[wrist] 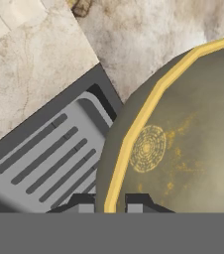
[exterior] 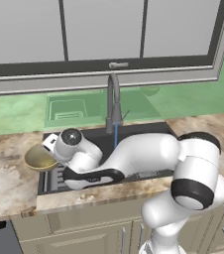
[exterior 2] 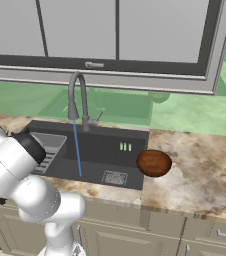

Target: Rinse each bowl for a few seconds and place them down in the sink or on the counter.

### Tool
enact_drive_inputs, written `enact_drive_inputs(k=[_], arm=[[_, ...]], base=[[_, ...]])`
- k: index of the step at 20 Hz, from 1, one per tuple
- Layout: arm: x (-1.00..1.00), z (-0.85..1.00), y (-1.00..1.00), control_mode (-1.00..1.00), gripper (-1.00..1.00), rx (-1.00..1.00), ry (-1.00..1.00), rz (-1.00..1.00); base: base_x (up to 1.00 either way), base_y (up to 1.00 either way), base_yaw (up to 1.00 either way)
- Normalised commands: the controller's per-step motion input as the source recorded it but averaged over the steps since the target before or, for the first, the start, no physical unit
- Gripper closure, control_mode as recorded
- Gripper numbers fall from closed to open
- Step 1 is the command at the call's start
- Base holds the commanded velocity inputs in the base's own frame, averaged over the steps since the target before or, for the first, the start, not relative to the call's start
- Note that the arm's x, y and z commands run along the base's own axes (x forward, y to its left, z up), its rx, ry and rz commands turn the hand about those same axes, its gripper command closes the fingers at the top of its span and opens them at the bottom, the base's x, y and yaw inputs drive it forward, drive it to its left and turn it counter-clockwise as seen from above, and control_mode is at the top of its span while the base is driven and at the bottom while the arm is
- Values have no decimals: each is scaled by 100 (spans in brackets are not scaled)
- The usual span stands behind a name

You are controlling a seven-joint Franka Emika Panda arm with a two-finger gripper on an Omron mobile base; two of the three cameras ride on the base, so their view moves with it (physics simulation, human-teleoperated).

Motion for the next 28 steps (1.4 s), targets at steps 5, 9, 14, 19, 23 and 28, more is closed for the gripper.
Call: enact_drive_inputs(k=[5,9,14,19,23,28], arm=[[5,-1,18,-100,100,0,6,4],[5,-3,18,-100,100,0,5,3],[2,-7,20,-100,100,-2,1,2],[3,-11,18,-100,100,-2,0,2],[6,-12,16,-100,100,-1,0,2],[8,-11,16,-100,100,-1,1,1]], base=[[0,0,0],[0,0,0],[0,0,0],[0,0,0],[0,0,0],[0,0,0]])
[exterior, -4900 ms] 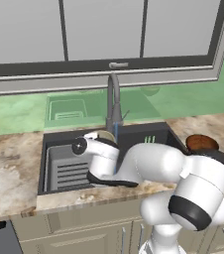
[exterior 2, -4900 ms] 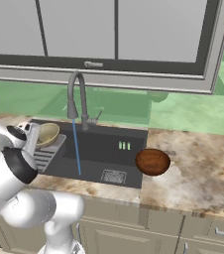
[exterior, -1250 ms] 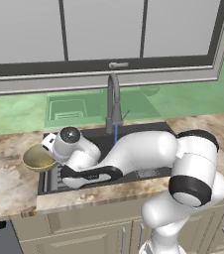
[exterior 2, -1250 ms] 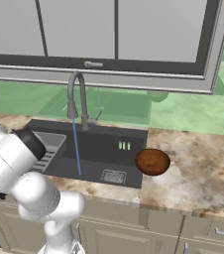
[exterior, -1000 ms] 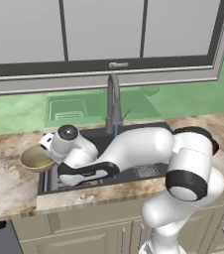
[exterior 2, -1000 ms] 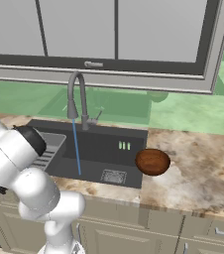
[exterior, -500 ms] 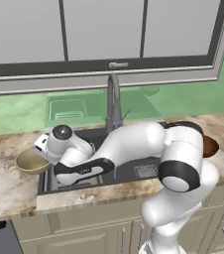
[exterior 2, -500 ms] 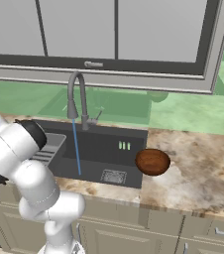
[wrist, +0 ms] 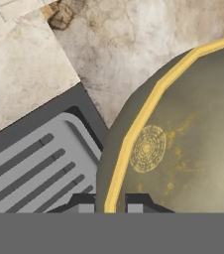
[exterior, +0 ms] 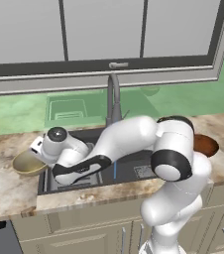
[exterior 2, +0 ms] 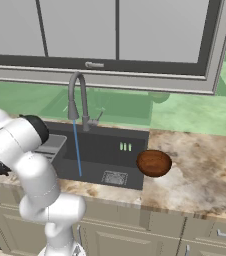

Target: Rinse each bowl for a few seconds and place them down in the sink or on the counter.

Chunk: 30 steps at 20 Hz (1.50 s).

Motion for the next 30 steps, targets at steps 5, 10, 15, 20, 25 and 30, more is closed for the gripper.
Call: enact_drive_inputs(k=[5,10,15,20,25,30], arm=[[8,-13,10,-100,100,0,2,2],[8,-14,9,-100,100,0,3,2],[7,-16,7,-100,100,0,3,2],[6,-16,9,-100,100,0,2,2],[7,-15,15,-100,100,0,1,1],[8,-16,18,-100,100,0,1,1]], base=[[0,0,0],[0,0,0],[0,0,0],[0,0,0],[0,0,0],[0,0,0]])
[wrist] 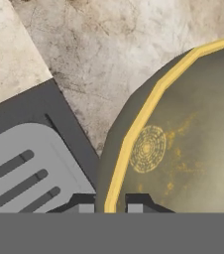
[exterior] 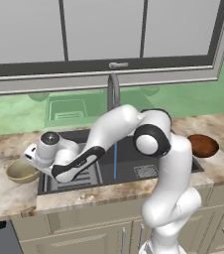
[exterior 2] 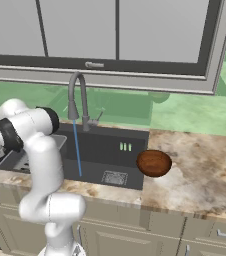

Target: Rinse each bowl for a few seconds and place them down in the sink or on the counter.

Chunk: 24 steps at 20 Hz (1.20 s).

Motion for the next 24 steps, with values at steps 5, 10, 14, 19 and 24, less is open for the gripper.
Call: enact_drive_inputs(k=[5,10,14,19,24], arm=[[9,-17,18,-100,100,0,1,1],[11,-18,20,-100,100,0,2,1],[10,-20,18,-100,100,0,1,2],[9,-20,17,-100,100,0,1,1],[11,-5,29,-100,-100,-3,0,0]], base=[[0,0,0],[0,0,0],[0,0,0],[0,0,0],[0,0,0]])
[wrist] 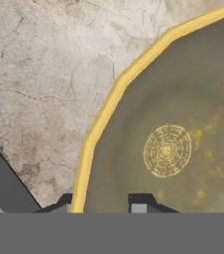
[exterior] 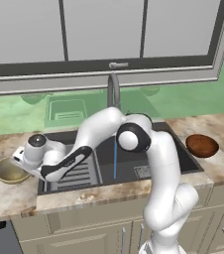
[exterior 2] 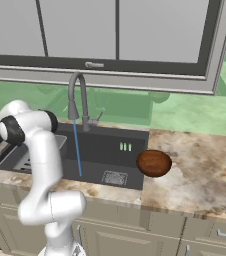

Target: Rinse each bowl for a few seconds and place them down in the sink or on the counter.

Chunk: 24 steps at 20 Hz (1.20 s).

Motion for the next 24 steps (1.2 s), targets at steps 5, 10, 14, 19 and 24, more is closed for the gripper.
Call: enact_drive_inputs(k=[5,10,14,19,24], arm=[[4,7,13,-100,-100,-2,0,0],[0,6,3,-100,-100,-1,0,0],[0,9,4,-100,-100,-1,0,0],[-2,23,0,-100,-100,0,-2,0],[-15,31,-5,-100,-100,0,-4,0]], base=[[0,0,0],[0,0,0],[0,0,0],[0,0,0],[0,0,0]])
